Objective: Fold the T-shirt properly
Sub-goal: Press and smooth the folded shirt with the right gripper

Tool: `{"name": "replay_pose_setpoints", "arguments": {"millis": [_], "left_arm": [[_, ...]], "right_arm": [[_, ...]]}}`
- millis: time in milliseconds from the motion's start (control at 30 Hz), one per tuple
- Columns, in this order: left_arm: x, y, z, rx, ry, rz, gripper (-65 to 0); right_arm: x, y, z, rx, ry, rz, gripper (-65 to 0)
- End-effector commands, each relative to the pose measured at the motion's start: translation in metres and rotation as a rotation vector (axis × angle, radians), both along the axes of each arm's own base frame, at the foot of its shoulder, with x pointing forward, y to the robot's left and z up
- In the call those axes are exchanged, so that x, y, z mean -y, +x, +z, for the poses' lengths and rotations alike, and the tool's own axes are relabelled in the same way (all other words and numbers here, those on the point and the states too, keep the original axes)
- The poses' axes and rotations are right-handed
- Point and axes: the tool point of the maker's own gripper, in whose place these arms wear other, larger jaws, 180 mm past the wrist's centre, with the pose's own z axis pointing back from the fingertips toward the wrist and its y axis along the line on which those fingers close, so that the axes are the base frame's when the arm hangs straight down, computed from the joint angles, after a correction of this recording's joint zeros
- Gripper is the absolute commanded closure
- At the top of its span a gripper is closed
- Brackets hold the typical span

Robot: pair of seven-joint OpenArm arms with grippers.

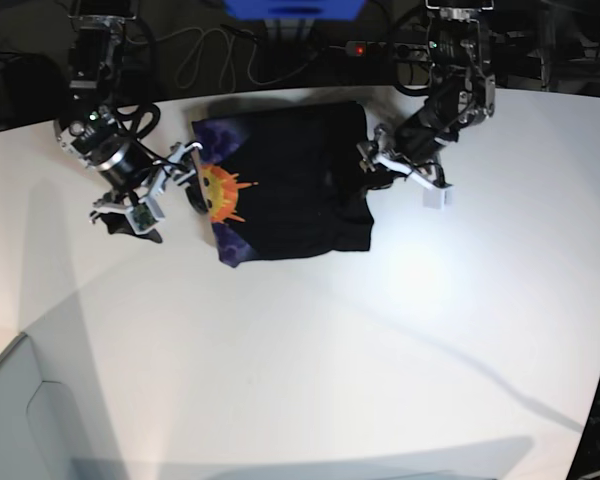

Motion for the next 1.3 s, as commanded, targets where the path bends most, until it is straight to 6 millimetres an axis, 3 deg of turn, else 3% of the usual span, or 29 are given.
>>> {"name": "replay_pose_setpoints", "arguments": {"millis": [0,300,533,633,933,1100,1267], "left_arm": [[0.002,0.009,0.013,0.047,-0.018,0.001,-41.5],[0.003,-0.005,0.003,0.010,-0.014,-0.004,-41.3],[0.012,-0.013,-0.025,-0.060,0.027,-0.024,-40.5],[0.025,-0.013,-0.026,-0.057,0.035,-0.069,-34.6],[0.047,-0.005,-0.019,-0.030,0.045,-0.164,0.0],[0.046,0.007,-0.017,0.020,0.160,-0.278,0.0],[0.057,0.021,-0.019,0.108,0.383,-0.528,0.0]], "right_arm": [[-0.002,0.007,0.015,0.055,0.022,0.003,-47.8],[0.004,0.003,0.016,0.054,0.013,-0.012,-47.8],[0.001,0.001,0.029,0.088,0.005,-0.004,-47.8],[0.001,0.000,0.034,0.103,-0.002,0.002,-47.8],[0.018,-0.009,0.043,0.117,-0.034,-0.041,-47.8],[0.037,-0.013,0.050,0.133,-0.065,-0.091,-47.7],[0.052,-0.020,0.059,0.149,-0.097,-0.129,-47.6]]}}
